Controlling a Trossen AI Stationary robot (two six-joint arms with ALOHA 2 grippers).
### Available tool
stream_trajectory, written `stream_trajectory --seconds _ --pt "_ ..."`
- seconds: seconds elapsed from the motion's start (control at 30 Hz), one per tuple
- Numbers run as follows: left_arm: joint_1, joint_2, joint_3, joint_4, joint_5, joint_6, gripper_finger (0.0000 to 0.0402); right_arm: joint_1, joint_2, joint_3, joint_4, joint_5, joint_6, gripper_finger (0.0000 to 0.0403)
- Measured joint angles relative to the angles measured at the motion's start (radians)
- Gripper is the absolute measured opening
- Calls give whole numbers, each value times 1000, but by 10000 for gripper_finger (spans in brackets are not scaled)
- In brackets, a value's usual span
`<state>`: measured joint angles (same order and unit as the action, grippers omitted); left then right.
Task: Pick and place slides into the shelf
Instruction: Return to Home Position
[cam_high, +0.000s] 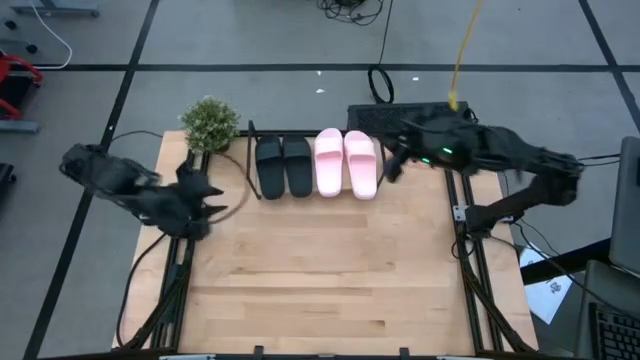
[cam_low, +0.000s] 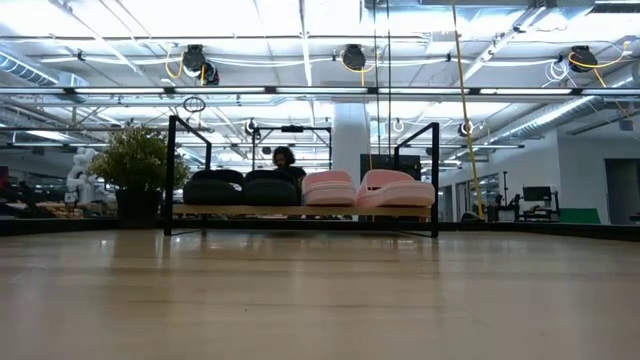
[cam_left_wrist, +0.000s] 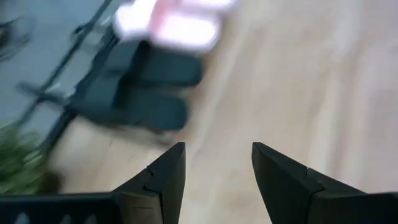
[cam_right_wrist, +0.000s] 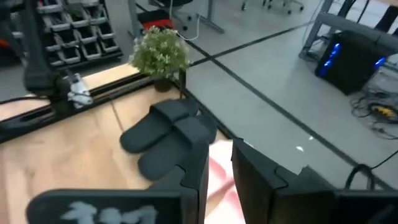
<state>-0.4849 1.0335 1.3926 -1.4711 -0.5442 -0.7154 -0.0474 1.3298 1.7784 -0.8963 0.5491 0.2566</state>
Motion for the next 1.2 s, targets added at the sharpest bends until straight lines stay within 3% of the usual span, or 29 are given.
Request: stream_trajectory --seconds 0.17,0.33,0.47,0.6,0.77,0.97,1.2 --pt "-188 -149 -59 255 -47 47 182 117 -263 -314 88 -2 78 59" --pt "-375 -232 -317 609 -163 106 182 299 -533 -734 455 -29 95 59" --pt "-445 -238 -542 937 -267 99 182 400 -681 -1054 815 -29 54 59" --pt "-429 -236 -684 1191 -277 184 182 394 -782 -1259 958 30 53 59" --pt "-338 -295 -756 1229 -263 214 182 305 -937 -1336 908 44 38 59" --pt "-160 -485 -823 1230 -92 388 182 182 -1126 -1329 798 -76 -42 59" --pt "-5 -693 -929 1254 60 470 182 124 -1229 -1330 611 -291 70 59"
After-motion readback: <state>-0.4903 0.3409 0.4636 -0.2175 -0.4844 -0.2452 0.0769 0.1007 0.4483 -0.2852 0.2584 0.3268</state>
